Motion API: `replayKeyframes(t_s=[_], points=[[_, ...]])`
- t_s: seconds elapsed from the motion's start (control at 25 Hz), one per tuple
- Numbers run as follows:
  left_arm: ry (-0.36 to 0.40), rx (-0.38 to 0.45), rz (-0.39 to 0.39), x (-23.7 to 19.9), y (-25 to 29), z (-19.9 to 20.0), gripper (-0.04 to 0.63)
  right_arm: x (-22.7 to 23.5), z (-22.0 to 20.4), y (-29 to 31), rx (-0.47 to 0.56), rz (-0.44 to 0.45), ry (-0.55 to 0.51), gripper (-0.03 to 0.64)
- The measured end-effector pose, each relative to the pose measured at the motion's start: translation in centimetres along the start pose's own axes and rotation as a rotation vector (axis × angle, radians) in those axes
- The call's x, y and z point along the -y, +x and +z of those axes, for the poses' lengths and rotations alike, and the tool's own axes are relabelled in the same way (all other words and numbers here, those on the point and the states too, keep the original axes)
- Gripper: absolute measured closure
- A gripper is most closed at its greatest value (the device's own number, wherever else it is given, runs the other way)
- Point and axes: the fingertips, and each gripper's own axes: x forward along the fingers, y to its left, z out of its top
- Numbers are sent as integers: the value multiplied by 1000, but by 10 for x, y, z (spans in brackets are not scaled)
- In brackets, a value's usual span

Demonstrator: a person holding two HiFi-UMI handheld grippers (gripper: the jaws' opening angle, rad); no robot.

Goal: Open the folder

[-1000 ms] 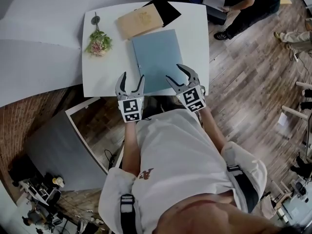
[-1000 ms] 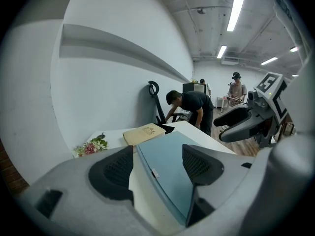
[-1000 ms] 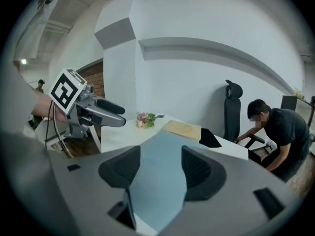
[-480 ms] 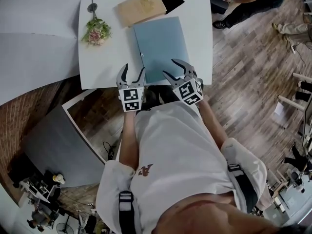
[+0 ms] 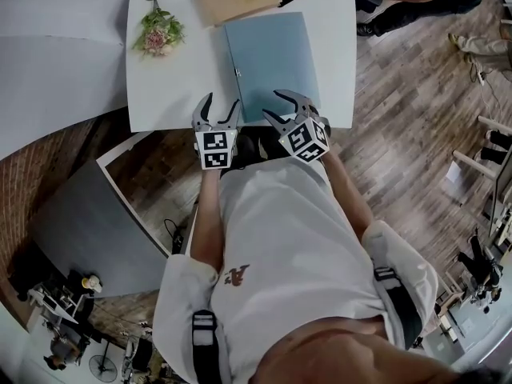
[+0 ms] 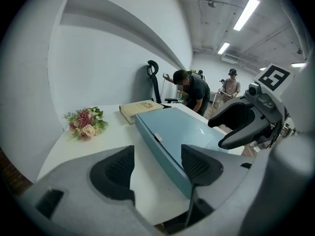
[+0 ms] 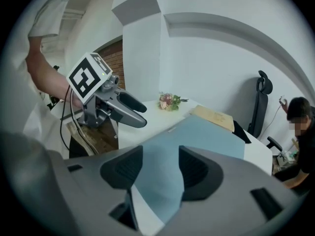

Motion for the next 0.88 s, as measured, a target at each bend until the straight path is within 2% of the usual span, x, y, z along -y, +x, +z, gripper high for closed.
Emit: replayKeyframes(t_s=[0.28, 0.88], points=[[-14, -26, -10, -2, 4, -14, 288, -17, -3, 15, -30, 43, -82, 385], [-56, -58, -7, 2, 4, -34, 291, -64, -18, 39, -86, 160, -330, 382]])
